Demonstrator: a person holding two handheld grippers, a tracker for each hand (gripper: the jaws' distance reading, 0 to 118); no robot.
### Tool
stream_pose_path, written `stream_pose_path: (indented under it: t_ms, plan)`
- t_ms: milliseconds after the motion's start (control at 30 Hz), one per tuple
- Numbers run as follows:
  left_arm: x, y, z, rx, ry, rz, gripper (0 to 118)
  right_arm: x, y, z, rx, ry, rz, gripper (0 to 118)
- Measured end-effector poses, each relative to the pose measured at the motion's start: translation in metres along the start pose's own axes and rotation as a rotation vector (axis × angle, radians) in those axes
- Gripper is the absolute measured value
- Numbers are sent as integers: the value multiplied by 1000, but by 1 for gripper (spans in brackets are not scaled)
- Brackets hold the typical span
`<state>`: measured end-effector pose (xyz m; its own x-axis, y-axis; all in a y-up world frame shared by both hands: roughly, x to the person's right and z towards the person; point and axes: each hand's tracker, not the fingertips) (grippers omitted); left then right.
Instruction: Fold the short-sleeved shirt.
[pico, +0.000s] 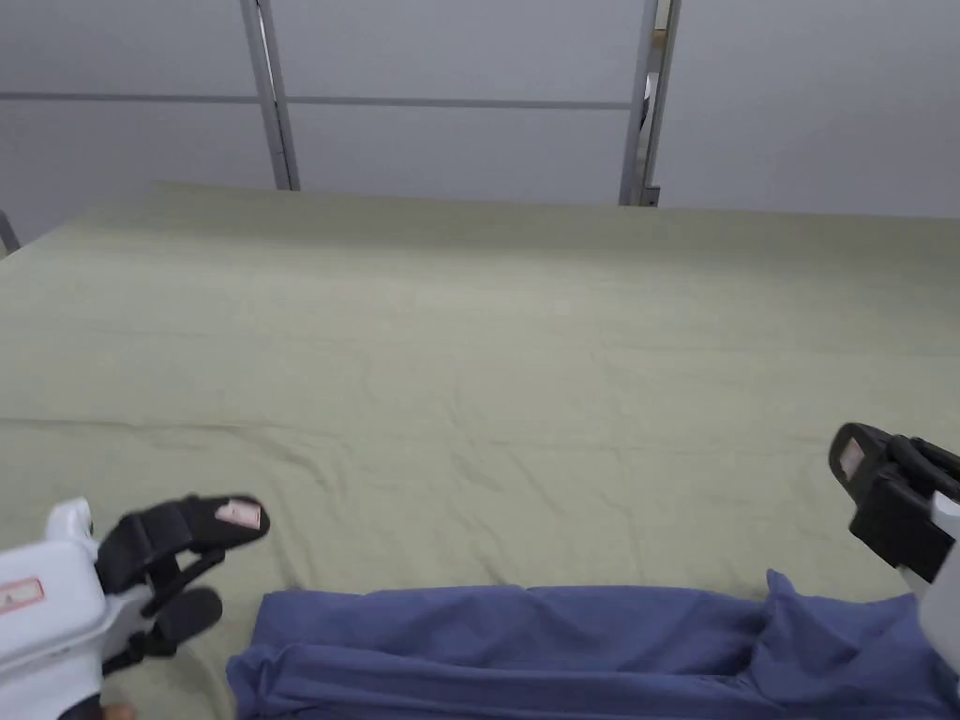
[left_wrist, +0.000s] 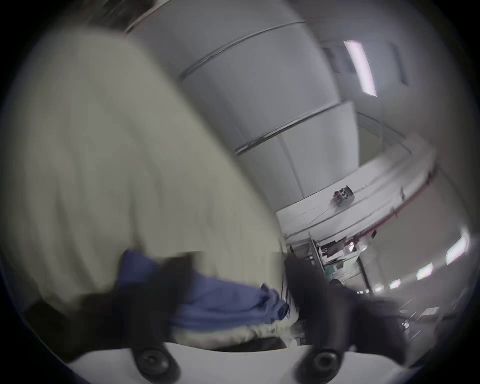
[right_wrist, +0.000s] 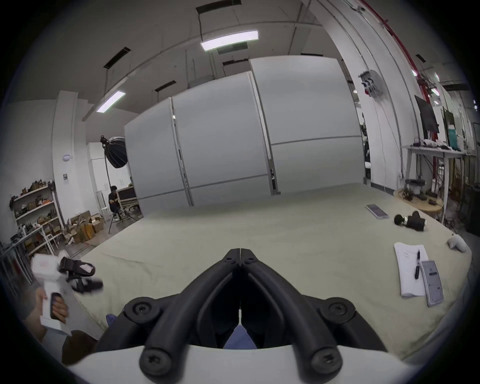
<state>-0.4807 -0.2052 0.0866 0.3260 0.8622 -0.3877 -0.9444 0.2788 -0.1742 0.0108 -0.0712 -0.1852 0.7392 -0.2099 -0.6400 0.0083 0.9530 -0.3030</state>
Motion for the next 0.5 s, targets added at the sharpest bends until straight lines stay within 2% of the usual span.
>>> stream_pose_path:
  t_ms: [67, 133, 200, 233, 267, 300, 333, 367, 400, 433, 500]
  plan:
    - [-16, -16, -14, -42, 78, 73, 118, 3, -3, -1, -20, -27, 4, 2]
    - [-43, -20, -35, -111, 69, 192, 118, 0, -4, 2, -35, -34, 10, 2]
    - [-20, -29, -33, -44, -179, 203, 118, -1, -5, 1, -51, -33, 4, 2]
    - [-19, -32, -48, -137, -150, 248, 117, -3, -6, -1, -56, -34, 4, 2]
    - [-18, -35, -61, -195, -136, 248, 101, -7, -7, -1, -60, -35, 2, 2]
    - [-17, -37, -70, -212, -89, 217, 65, -9, -8, -3, -62, -30, -6, 2]
    - [-12, -47, -85, -256, 36, 176, 18, -11, -9, -5, -67, -21, -16, 2]
    - [-10, -56, -100, -283, 168, 155, 11, -14, -8, -7, -73, -15, -21, 2]
    - [-10, -53, -90, -208, -29, 216, 11, -19, -10, -5, -79, -8, -24, 2]
    - [25, -72, -77, -229, 5, 236, 11, -21, -9, -4, -82, 0, -20, 2]
    - [39, -71, -54, -167, 61, 193, 11, -25, -6, 1, -78, 1, 14, 2]
